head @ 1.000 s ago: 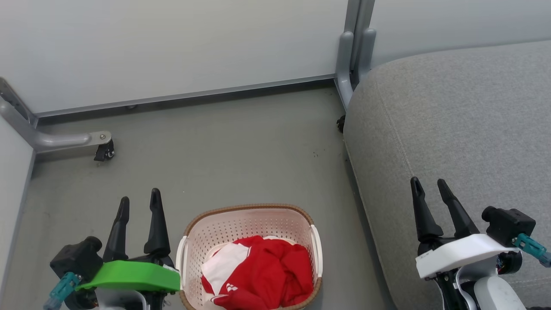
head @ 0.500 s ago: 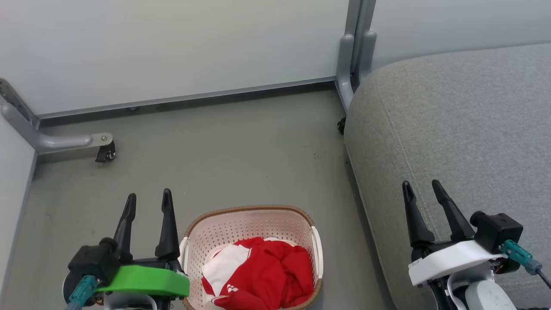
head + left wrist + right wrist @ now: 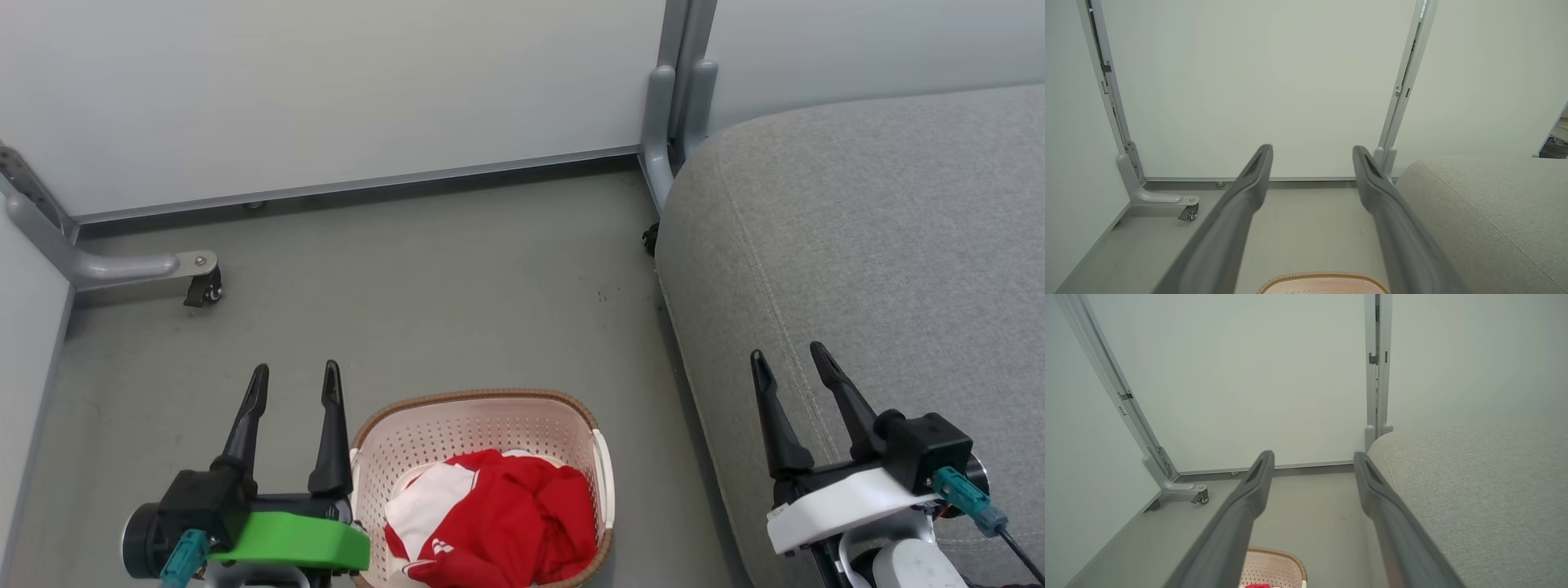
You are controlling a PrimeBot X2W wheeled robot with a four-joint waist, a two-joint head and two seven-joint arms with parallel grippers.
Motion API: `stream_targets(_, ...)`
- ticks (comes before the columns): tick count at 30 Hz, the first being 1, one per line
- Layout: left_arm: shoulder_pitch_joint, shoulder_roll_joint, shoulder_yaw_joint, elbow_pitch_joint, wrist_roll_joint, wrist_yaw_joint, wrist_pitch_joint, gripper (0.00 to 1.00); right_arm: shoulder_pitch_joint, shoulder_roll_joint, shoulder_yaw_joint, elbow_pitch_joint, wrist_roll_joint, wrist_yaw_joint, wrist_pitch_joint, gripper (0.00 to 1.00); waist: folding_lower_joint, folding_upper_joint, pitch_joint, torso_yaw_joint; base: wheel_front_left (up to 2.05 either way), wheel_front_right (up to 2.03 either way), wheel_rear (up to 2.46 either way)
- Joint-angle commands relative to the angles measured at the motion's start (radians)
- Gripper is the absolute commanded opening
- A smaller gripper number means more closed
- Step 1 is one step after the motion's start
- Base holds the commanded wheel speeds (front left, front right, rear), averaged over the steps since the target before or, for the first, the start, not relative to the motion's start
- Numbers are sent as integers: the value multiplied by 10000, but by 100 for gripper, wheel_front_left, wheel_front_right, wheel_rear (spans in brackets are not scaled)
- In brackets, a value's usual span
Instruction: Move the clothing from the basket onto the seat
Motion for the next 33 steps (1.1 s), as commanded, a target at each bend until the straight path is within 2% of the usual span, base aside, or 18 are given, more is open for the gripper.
stream_targets(1,131,48,-28,-86,206,-28,-93,100,61,-20,-14,-90,-248,3,-115,100,0,0,-5,10,0,0,0)
stream_targets(20,307,63,-121,102,1359,-91,-450,100,250,19,-13,-289,-1574,4,-449,100,0,0,8,68,0,0,0)
stream_targets(33,343,62,-135,194,1307,-105,-405,100,241,49,-25,-298,-1464,2,-426,100,0,0,41,37,0,0,0)
